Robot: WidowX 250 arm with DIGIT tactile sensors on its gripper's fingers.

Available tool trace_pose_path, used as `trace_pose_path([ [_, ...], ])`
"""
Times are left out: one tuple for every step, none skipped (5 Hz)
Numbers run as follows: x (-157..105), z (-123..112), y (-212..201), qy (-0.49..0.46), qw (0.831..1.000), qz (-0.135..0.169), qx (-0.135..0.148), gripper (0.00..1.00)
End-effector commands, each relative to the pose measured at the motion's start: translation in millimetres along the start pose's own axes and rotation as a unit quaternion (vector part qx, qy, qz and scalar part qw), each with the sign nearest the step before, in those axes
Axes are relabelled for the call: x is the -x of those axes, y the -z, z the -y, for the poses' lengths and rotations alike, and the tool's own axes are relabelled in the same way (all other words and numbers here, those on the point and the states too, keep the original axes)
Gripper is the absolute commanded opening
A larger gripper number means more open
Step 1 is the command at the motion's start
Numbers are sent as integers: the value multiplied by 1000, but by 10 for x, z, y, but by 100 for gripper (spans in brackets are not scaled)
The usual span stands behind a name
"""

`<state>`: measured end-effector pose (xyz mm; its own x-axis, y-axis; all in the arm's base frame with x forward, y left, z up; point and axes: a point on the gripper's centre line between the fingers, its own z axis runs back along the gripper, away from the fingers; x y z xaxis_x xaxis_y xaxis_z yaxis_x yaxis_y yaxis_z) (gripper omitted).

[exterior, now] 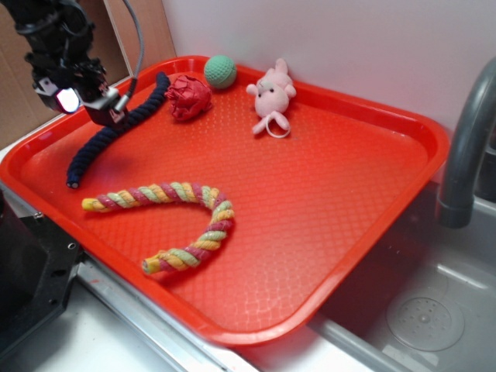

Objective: Grab the blue rope.

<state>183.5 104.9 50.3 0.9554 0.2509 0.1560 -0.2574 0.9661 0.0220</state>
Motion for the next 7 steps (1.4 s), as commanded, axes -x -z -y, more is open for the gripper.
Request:
trace_pose_path([
  [-107, -71, 282, 5, 1000, -17, 2, 100],
  [-102, -88, 366, -3, 1000, -14, 5, 0],
  [-93, -119, 421, -16, 999, -28, 5, 0],
  [-93, -124, 425, -27, 999, -39, 8, 0],
  [-103, 3, 244, -58, 996, -61, 15, 0],
  [-92, 264, -218, -68, 996, -57, -24, 0],
  [-98, 563, -551, -75, 995, -69, -20, 0],
])
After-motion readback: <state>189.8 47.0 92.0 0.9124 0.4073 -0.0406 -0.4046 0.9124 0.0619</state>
